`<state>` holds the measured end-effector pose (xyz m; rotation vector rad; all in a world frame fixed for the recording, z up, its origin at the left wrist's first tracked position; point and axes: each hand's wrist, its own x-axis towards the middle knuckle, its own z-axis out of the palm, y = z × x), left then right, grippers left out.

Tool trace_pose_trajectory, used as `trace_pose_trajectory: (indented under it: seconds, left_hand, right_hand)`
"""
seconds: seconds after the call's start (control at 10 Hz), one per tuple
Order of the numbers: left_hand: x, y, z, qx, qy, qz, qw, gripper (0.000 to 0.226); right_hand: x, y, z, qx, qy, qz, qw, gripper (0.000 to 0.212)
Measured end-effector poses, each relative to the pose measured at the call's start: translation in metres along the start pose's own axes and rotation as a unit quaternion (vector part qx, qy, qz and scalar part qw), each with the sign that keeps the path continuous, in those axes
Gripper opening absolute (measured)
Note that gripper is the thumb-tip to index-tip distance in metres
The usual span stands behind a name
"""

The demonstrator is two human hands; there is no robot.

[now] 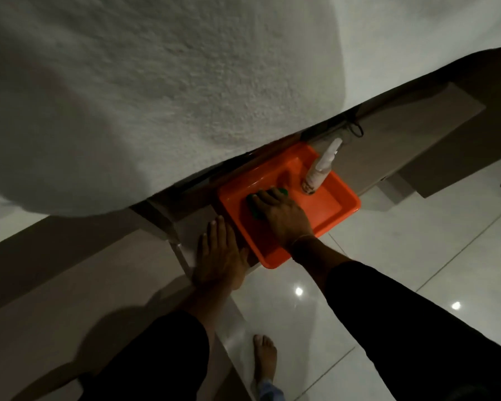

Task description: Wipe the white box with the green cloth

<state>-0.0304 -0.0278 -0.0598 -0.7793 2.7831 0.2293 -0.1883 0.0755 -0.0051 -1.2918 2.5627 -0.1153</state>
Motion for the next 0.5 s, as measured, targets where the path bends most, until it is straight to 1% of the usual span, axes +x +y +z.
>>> trace_pose_trajectory:
  seconds: [0.1,0.2,0.3,0.4,0.5]
  left_hand:
    - [0.005,-0.002,0.016,0.009,-0.022,-0.002,1.0,0.084]
    - [0.009,-0.005,0.035,0.036,-0.023,0.005,0.999,0.087]
    - [0.007,-0.009,0.03,0.027,-0.017,0.014,0.999,0.084]
    - [-0.007,-0.003,0.0,-0.013,0.028,-0.001,1.0,0.08]
    - [-0.024,-0.005,-0.017,-0.02,0.075,0.008,0.997,0.079]
  right_hand:
    - [0.001,0.006,0.009,-0.008,-0.029,-0.009,0.999,0.058]
    - [-0.001,0.012,0.025,-0.028,-0.058,-0.015,0.998,0.067]
    - [0.003,0.01,0.02,-0.018,-0.074,-0.021,0.997,0.074]
    - [-0.011,0.004,0.003,-0.002,-0.077,-0.023,0.997,0.085]
    - [-0.034,-0.003,-0.015,0.065,0.005,-0.003,0.998,0.078]
